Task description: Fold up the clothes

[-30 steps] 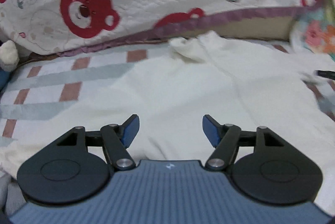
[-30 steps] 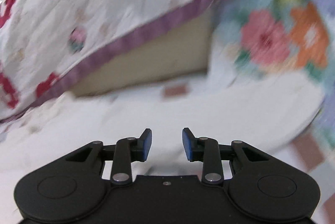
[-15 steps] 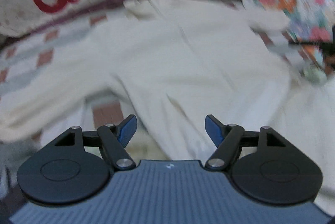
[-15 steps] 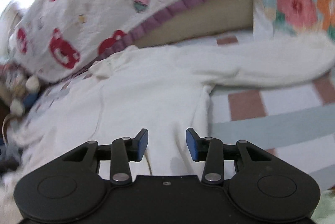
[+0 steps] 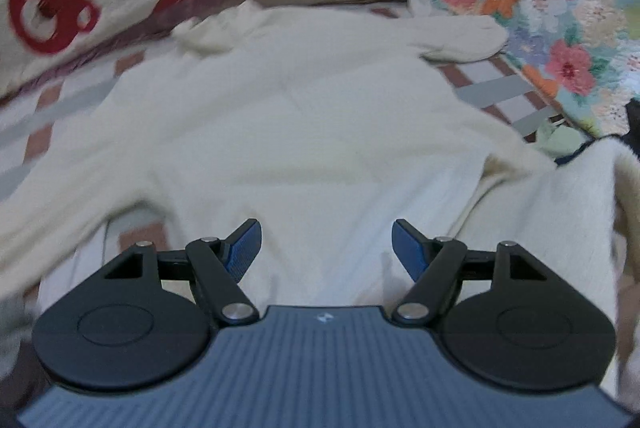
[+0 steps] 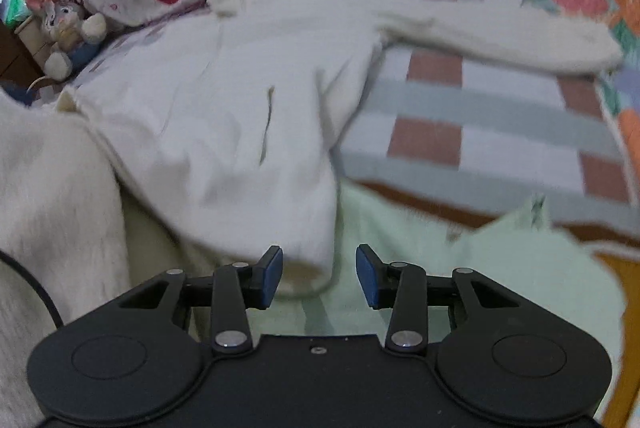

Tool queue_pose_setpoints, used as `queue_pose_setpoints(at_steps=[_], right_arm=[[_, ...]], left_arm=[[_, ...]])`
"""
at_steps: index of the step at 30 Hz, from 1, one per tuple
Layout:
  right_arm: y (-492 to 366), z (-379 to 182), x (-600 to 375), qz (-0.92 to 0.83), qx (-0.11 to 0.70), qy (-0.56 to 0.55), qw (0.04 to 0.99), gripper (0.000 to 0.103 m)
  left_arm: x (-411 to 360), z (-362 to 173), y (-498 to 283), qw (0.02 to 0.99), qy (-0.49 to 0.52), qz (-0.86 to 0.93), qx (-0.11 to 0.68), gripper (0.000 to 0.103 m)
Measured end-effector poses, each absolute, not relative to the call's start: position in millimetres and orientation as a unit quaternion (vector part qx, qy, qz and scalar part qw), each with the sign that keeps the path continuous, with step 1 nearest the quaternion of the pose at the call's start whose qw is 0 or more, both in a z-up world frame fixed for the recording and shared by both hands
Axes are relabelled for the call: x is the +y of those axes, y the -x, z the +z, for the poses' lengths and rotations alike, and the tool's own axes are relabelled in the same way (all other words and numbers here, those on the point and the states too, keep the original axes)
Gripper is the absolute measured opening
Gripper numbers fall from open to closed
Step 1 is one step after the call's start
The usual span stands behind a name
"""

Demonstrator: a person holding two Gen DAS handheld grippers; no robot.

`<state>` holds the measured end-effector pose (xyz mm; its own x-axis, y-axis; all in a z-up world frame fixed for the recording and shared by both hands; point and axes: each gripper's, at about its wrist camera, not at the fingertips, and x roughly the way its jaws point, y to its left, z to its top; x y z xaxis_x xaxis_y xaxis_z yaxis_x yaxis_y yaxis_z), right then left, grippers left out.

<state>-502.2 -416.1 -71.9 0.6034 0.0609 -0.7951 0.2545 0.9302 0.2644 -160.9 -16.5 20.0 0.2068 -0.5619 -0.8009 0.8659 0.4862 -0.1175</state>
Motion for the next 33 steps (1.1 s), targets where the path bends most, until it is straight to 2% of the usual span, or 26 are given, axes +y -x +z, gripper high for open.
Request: queue_pose_setpoints(at_steps=[4,9,10,11,14,17,19,25,33], right_arm=[[502.4,-84.6,-407.3,-0.048,0.442,-0.177,0.878,0.053],[497.3,-90.2,-412.0,-0.076,0.394,-0.187,0.897,0.052],[495.0,-88.3,-416.4,-0.080,0.373,-0.194,0.904,0.045],[492.5,-85.3,-418.8,-0.081,0.357,-0.198,0.909,0.010],[486.4,-60.1,-426.0,-0.094,0.286,-0.214,0.929,0.010],[480.9,-25.5,-432.2,-0.096,0.211,-0.235,0.944,0.010],[470.8,-6.1,-427.9,-0.100,0.193,-0.213,0.952,0.010],[442.1,18.2,-416.9,-0.110,0.188,-0.176,0.960,0.010],[429.9,38.6,-410.6,-0.121,0.179,-0.140,0.966,0.010]], left_arm=[[-39.4,20.2,167.9,0.747,-0.203,-0.484,0.408,0.071],[-34.7,14.9,174.4,0.747,-0.211,-0.474,0.416,0.071],[-30.0,14.5,173.9,0.749,-0.205,-0.470,0.420,0.071],[-26.0,14.9,173.0,0.752,-0.202,-0.466,0.420,0.071],[-15.3,17.7,171.1,0.759,-0.192,-0.461,0.418,0.071],[-13.8,28.2,176.1,0.759,-0.169,-0.498,0.383,0.071],[-27.3,30.3,180.5,0.756,-0.172,-0.511,0.371,0.075],[-81.9,16.0,194.0,0.723,-0.206,-0.551,0.362,0.076],[-133.2,-15.2,193.0,0.665,-0.213,-0.590,0.405,0.076]])
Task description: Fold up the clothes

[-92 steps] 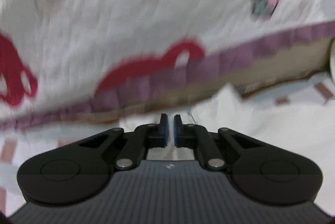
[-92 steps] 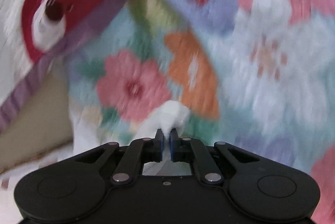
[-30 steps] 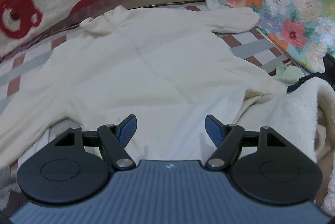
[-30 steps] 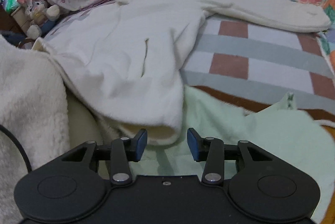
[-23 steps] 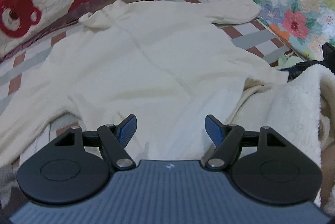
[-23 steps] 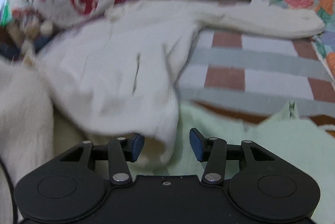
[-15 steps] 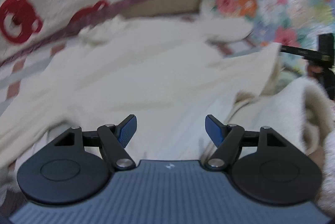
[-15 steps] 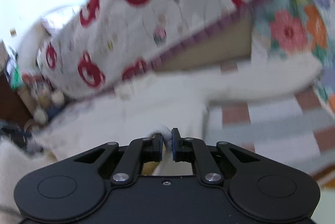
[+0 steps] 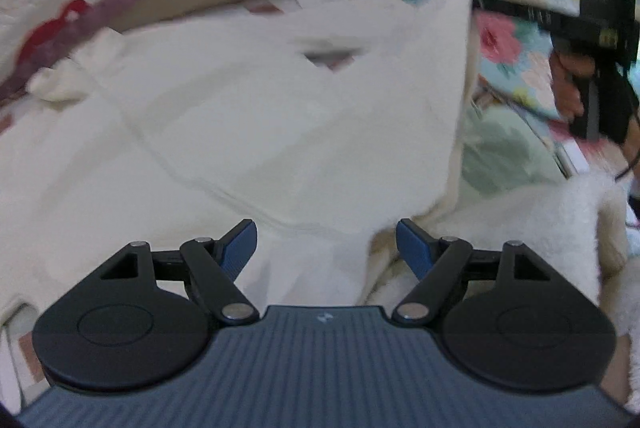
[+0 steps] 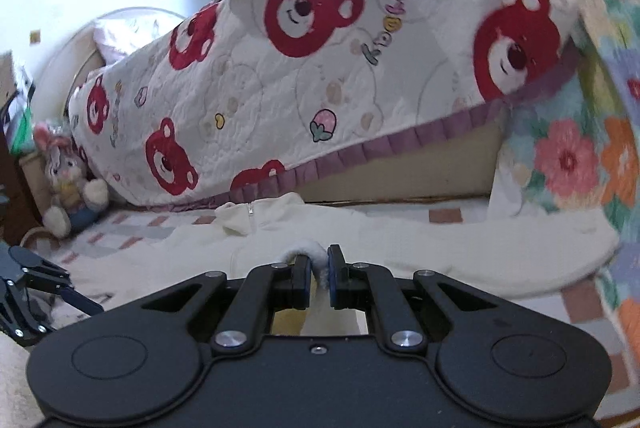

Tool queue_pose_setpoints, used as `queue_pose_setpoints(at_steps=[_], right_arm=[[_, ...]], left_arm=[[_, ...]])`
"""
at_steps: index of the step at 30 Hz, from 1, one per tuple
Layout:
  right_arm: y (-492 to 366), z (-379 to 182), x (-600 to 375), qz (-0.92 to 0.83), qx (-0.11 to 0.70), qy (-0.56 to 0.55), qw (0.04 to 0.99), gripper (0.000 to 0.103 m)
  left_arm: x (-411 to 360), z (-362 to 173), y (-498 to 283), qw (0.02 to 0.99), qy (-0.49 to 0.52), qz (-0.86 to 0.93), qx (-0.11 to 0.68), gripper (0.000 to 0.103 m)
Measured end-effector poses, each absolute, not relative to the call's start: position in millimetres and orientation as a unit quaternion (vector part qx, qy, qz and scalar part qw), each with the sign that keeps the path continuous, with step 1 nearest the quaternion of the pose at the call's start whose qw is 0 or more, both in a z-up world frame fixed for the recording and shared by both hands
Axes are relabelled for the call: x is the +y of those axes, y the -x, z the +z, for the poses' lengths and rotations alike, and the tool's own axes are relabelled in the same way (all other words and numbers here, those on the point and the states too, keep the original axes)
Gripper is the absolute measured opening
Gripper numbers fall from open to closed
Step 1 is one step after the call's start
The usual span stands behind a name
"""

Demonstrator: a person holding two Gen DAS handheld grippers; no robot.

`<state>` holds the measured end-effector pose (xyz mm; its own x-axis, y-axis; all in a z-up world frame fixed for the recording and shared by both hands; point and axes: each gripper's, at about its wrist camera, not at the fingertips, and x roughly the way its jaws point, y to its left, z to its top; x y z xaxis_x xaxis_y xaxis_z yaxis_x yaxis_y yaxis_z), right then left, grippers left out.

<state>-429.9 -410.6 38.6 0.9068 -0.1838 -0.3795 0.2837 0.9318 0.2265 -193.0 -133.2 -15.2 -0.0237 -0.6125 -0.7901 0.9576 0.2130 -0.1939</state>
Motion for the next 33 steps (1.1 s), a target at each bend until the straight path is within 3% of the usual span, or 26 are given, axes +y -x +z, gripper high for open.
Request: queue_pose_setpoints(at_steps=[2,3,4,6,7,10,18,20,22,27,33], right_arm=[[426.4,43.6,-408.9,-0.121,0.180,-0.128,0.968,0.010],[425.3,46.4,-408.5,-0.122,0.179,-0.125,0.968,0.010],[424.8,48.1,-409.7,-0.123,0.177,-0.126,0.968,0.010],[423.0,51.6,-412.6,-0.121,0.173,-0.130,0.969,0.010],[420.8,52.6,-413.3,-0.121,0.174,-0.127,0.969,0.010],[412.6,55.5,-413.9,-0.120,0.178,-0.117,0.970,0.010],[402.2,61.3,-410.4,-0.135,0.176,-0.102,0.970,0.010],[402.7,61.8,-410.4,-0.140,0.176,-0.095,0.970,0.010],[403.6,61.7,-410.8,-0.146,0.177,-0.086,0.969,0.010],[409.8,56.5,-416.5,-0.149,0.176,-0.111,0.967,0.010],[411.1,49.1,-417.2,-0.143,0.184,-0.125,0.964,0.010]], left_arm=[[-136.3,-22.8,193.7,0.668,-0.236,-0.573,0.413,0.075],[-137.8,-26.6,193.9,0.669,-0.248,-0.563,0.417,0.068],[-137.1,-28.6,195.3,0.674,-0.259,-0.555,0.414,0.050],[-134.2,-31.8,198.3,0.690,-0.292,-0.526,0.402,0.029],[-131.5,-32.4,200.4,0.704,-0.313,-0.507,0.387,0.027],[-122.2,-31.8,204.8,0.737,-0.356,-0.456,0.350,0.029],[-62.1,-24.3,180.7,0.765,-0.364,-0.378,0.373,0.030],[-42.6,-24.4,171.1,0.761,-0.348,-0.369,0.405,0.034],[-24.3,-28.3,163.0,0.744,-0.333,-0.369,0.448,0.052],[5.0,-34.9,162.7,0.714,-0.274,-0.384,0.518,0.053],[7.6,-4.1,157.9,0.741,-0.183,-0.400,0.507,0.059]])
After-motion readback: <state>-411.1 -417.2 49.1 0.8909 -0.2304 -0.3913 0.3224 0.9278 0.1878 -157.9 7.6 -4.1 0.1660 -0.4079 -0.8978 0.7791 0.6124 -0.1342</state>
